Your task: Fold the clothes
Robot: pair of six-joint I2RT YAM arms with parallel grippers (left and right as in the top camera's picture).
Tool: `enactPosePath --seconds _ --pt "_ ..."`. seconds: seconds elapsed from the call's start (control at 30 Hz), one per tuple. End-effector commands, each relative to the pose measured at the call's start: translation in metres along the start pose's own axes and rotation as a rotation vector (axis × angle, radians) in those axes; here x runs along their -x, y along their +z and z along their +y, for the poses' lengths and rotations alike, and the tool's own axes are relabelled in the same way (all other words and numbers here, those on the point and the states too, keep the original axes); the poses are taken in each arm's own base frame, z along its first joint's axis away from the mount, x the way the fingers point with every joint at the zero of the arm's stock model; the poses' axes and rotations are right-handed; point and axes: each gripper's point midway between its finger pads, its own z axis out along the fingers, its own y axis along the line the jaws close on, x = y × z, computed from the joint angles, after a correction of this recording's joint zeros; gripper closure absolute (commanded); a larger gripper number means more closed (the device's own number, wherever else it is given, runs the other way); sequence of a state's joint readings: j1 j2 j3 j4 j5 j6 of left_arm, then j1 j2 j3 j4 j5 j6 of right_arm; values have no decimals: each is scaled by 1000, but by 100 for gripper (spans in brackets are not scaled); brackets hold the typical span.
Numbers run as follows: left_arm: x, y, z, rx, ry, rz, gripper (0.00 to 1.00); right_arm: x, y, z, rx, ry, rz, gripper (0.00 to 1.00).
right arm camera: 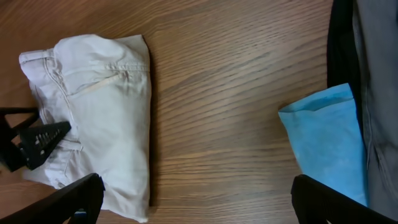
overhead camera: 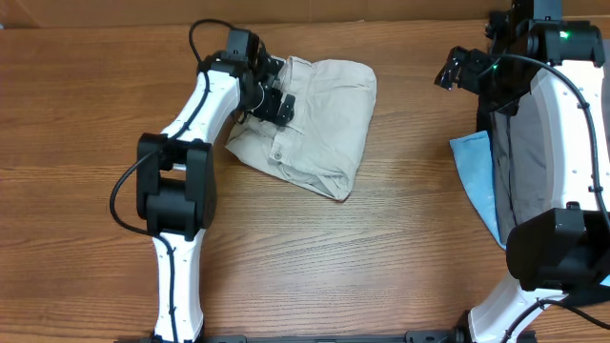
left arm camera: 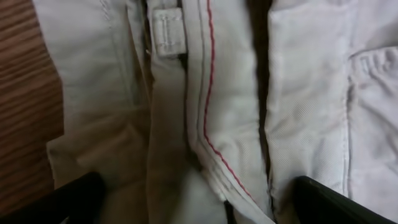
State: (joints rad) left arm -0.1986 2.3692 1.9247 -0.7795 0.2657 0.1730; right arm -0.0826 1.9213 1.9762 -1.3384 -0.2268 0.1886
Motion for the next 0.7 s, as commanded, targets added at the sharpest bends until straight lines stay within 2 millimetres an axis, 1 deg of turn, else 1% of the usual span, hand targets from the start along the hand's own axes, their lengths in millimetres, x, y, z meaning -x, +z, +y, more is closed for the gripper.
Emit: enactPosePath --seconds 0.0,0.03,0.07,0.17,0.2,0.27,0.33,0.37,0.43,0.5,0.57,0.6,0.63,0.67 --pt "-2 13 6 12 21 6 0 2 -4 0 -13 -21 -15 0" --pt "-6 19 5 5 18 19 0 2 -4 0 -13 -21 -15 0" --pt "-12 27 3 -7 16 40 9 2 -4 0 -13 -21 -15 0" --pt "-25 42 -3 -19 17 88 32 2 -3 0 -12 -21 -14 0" --pt "-32 49 -6 -24 19 113 56 2 -3 0 -12 -21 -14 0" --pt "-38 53 -7 -19 18 136 96 1 -3 0 -14 -20 -11 0" --pt "-40 54 -4 -6 -12 146 96 0 -3 0 -15 -20 -6 0" --pt "-41 53 0 18 -47 148 96 -1 -3 -1 -15 -19 -4 0" --pt "-43 51 19 98 -154 151 96 -1 -2 -1 -16 -18 0 0" --pt "-48 45 42 149 -306 146 96 -2 -1 -1 -17 -17 5 0" --pt "-51 40 60 158 -434 133 96 -2 -1 -2 -19 -16 9 0" --pt "-55 34 78 164 -561 119 96 -3 1 -2 -20 -15 13 0" --pt "-58 31 89 160 -634 110 96 -4 1 -3 -20 -14 16 0" --pt "-62 24 109 145 -753 91 96 -6 4 -4 -23 -11 26 0"
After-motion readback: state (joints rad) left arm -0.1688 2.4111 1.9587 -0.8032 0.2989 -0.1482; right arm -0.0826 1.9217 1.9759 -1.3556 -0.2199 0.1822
